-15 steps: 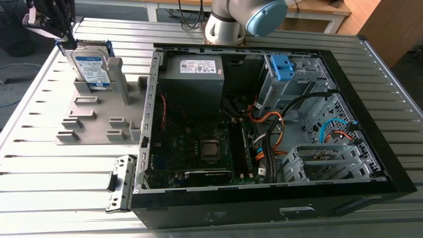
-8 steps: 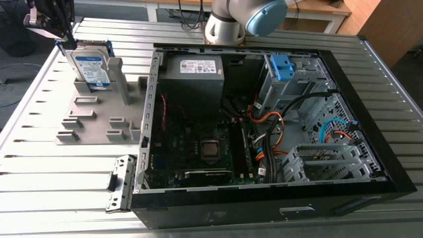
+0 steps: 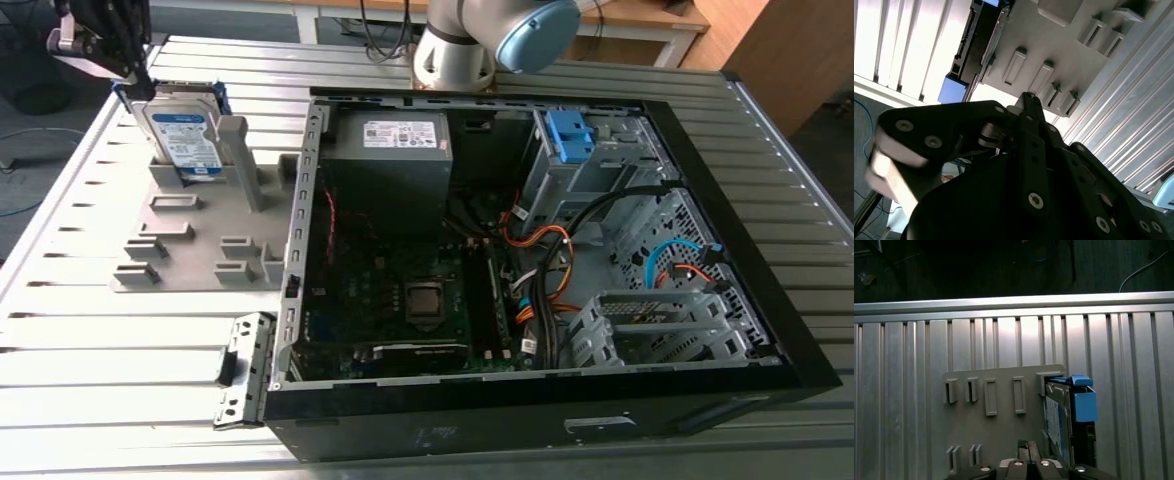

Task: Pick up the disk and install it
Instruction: 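Pick up the disk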

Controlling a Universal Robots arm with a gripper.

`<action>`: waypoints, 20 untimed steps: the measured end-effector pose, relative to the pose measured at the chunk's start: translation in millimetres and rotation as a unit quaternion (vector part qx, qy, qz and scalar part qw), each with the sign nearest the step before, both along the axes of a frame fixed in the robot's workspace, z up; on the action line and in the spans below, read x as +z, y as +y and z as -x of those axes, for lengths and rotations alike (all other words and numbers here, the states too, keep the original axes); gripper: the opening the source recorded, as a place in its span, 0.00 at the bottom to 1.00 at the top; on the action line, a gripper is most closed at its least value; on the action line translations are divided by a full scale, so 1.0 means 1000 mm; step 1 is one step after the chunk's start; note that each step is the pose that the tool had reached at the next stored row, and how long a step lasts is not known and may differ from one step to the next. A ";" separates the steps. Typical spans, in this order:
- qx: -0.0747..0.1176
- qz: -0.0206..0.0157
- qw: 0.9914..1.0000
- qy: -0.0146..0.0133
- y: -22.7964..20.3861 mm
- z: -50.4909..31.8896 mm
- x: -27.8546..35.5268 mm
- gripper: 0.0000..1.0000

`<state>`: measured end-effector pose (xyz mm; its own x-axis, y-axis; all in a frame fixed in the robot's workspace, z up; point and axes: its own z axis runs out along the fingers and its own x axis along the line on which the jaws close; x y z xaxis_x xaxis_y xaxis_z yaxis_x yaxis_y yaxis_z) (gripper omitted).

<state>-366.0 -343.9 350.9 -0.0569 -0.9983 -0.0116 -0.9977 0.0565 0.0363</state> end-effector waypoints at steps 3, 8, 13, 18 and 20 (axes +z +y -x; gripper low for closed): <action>0.000 0.000 1.000 0.000 0.0000 0.0000 0.0000 0.23; 0.000 0.000 1.000 0.000 0.0000 0.0000 0.0000 0.41; 0.000 0.000 1.000 0.000 0.0000 0.0000 0.0000 0.53; 0.000 0.000 1.000 0.000 0.0000 0.0000 0.0000 0.53; 0.000 0.000 1.000 0.000 0.0004 0.0000 -0.0001 0.53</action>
<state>-366.0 -343.6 350.8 -0.0563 -0.9983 -0.0116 -0.9978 0.0558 0.0362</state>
